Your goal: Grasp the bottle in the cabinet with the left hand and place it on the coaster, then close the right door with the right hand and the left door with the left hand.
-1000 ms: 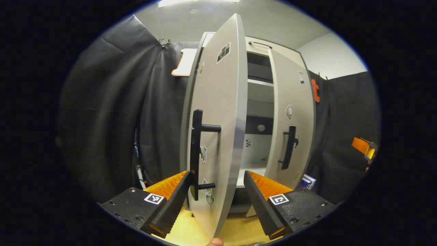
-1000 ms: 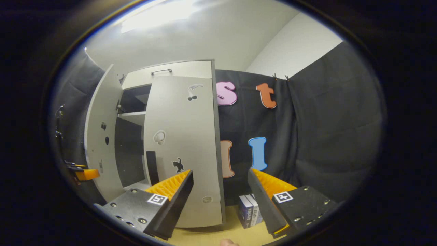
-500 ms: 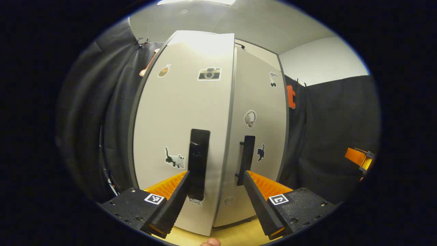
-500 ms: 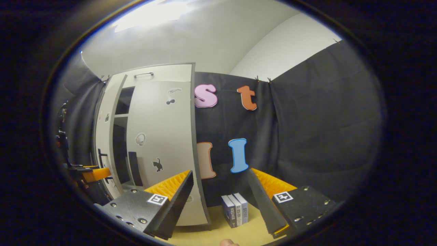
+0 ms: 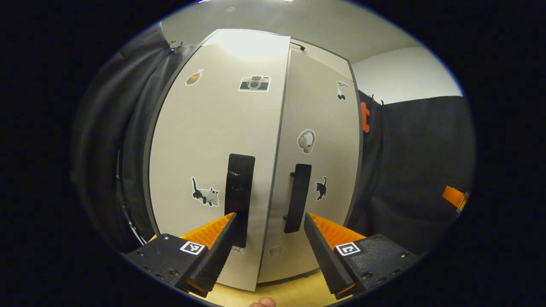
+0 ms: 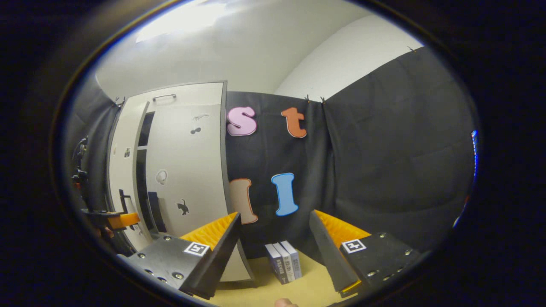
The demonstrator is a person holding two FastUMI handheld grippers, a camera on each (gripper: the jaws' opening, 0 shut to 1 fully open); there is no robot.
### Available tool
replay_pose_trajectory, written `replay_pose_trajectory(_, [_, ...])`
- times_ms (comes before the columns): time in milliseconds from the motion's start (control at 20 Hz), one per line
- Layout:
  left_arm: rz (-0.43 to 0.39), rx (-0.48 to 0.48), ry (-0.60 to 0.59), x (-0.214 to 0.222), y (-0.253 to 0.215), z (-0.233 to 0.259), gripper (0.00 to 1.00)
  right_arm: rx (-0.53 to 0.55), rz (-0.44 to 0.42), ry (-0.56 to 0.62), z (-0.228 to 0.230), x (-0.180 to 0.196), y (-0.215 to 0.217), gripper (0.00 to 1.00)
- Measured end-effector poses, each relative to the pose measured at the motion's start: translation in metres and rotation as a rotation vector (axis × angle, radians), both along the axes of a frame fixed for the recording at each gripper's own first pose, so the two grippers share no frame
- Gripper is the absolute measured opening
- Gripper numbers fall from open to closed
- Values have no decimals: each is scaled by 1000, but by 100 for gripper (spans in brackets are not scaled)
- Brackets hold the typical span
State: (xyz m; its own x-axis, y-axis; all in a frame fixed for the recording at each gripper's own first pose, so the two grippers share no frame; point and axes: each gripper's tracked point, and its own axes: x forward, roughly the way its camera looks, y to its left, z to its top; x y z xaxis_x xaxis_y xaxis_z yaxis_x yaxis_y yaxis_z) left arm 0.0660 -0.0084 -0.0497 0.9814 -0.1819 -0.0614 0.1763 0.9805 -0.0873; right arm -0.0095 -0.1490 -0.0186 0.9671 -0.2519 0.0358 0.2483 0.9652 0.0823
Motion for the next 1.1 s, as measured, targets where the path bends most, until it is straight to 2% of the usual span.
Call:
replay_pose_trajectory(100, [8, 0, 1, 1, -2, 0, 96, 3, 29, -2, 0, 1, 7, 97])
replay_pose_trajectory(150, [14, -3, 2, 1, -1, 1, 91, 1, 43, -1, 0, 2, 10, 97])
replay_pose_trajectory(200, [23, -3, 1, -1, 1, 3, 95, -2, 60, 1, -1, 4, 14, 97])
replay_pose_trajectory(250, [31, -1, -3, -4, 3, 6, 95, -5, 76, 3, -1, 5, 18, 97])
replay_pose_trajectory(300, [41, 3, -9, -8, 6, 8, 91, -7, 92, 4, -1, 7, 22, 97])
replay_pose_trajectory(400, [65, 13, -21, -13, 15, 14, 91, -5, 124, 6, -2, 12, 31, 97])
replay_pose_trajectory(450, [80, 18, -30, -15, 21, 18, 95, -4, 139, 9, -3, 14, 36, 97])
replay_pose_trajectory(550, [105, 21, -45, -19, 32, 25, 95, -4, 168, 11, -2, 20, 45, 97])
replay_pose_trajectory(600, [115, 19, -46, -23, 37, 25, 90, -3, 181, 8, -1, 22, 50, 97])
replay_pose_trajectory(650, [127, 16, -48, -28, 42, 27, 95, -1, 194, 4, 0, 24, 55, 93])
replay_pose_trajectory(750, [151, 13, -49, -35, 52, 31, 95, 11, 225, 1, 2, 27, 66, 97])
replay_pose_trajectory(800, [163, 16, -48, -39, 57, 32, 95, 18, 240, 2, 3, 28, 71, 93])
replay_pose_trajectory(850, [175, 21, -44, -44, 62, 33, 95, 21, 254, 0, 6, 30, 77, 96])
replay_pose_trajectory(900, [189, 31, -39, -49, 66, 34, 95, 23, 268, -3, 9, 31, 80, 93])
replay_pose_trajectory(950, [202, 42, -36, -54, 69, 37, 95, 27, 280, -8, 13, 32, 84, 97])
replay_pose_trajectory(1100, [243, 80, -40, -70, 77, 49, 95, 39, 305, 0, 20, 39, 93, 97])
